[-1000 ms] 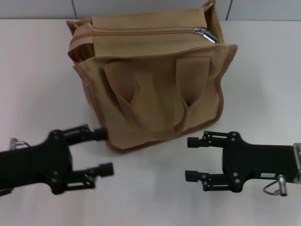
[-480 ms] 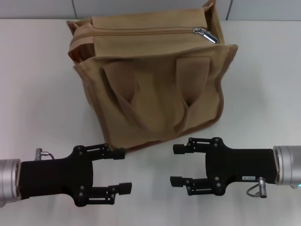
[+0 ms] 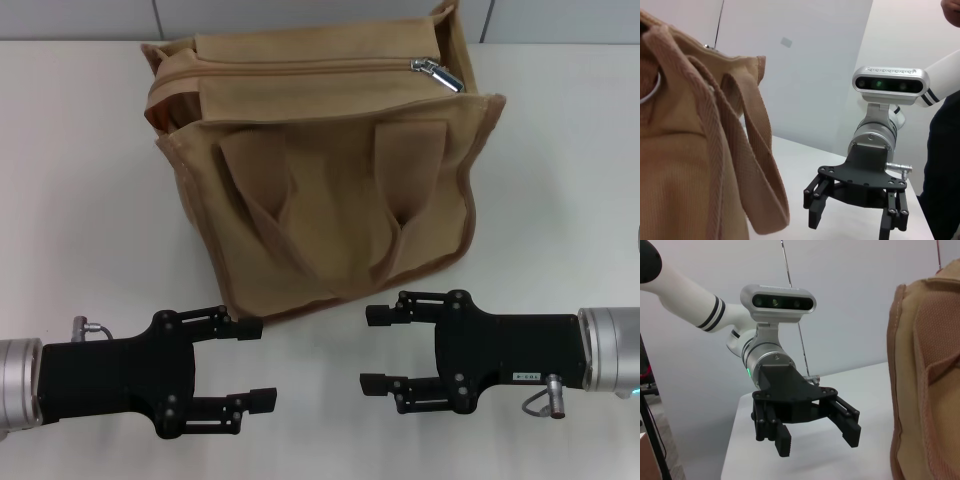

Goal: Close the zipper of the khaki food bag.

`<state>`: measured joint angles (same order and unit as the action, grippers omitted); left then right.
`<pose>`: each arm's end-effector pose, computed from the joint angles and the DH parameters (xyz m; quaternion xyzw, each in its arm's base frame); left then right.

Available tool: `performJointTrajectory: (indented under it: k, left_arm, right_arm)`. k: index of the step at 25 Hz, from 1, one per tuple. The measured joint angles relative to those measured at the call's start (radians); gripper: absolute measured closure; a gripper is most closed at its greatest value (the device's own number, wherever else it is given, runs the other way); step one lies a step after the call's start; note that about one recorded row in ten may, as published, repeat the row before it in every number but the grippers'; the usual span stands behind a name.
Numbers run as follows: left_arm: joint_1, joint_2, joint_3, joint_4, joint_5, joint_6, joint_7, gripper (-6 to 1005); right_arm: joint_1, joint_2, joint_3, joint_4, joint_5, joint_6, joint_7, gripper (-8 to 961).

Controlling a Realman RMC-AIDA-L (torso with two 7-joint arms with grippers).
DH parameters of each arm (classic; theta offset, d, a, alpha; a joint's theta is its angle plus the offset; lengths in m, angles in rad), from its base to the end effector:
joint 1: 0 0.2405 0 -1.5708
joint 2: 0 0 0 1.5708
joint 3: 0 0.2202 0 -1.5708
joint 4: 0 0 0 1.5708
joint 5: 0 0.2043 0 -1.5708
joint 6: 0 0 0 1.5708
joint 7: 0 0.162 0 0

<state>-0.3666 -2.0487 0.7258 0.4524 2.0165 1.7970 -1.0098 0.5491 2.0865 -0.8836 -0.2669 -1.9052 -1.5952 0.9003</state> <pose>-0.2547 0.2206 -0.0198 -0.9433 -0.1525 -0.2927 0.0367 0.2166 0.2477 -0.0723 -0.9553 0.0981 0.2785 0.0164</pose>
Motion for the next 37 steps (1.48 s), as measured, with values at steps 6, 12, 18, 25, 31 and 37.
performJointTrajectory:
  k: [6,12,18,25,31,37]
  left_arm:
    - [0.002,0.001,-0.002,0.000,0.001,0.002,0.000,216]
    - [0.004,0.003,-0.003,0.000,0.001,0.000,0.000,216]
    - [0.003,0.003,-0.003,0.000,0.001,-0.001,0.001,216]
    - [0.004,0.002,-0.004,0.000,0.001,-0.002,0.000,216]
    - [0.005,0.002,-0.005,0.000,0.001,-0.002,0.001,216]
    - [0.005,0.002,-0.005,0.000,0.001,-0.003,0.000,216]
  right_arm:
    - [0.000,0.000,0.000,0.000,0.000,0.000,0.000,219]
    - [0.000,0.000,0.000,0.000,0.001,0.000,0.000,218]
    - [0.000,0.000,0.000,0.000,0.001,0.000,0.000,217]
    - [0.000,0.000,0.000,0.000,0.001,0.000,0.000,219]
    - [0.000,0.000,0.000,0.000,0.003,0.000,0.000,218]
    - [0.000,0.000,0.000,0.000,0.003,-0.001,0.000,217]
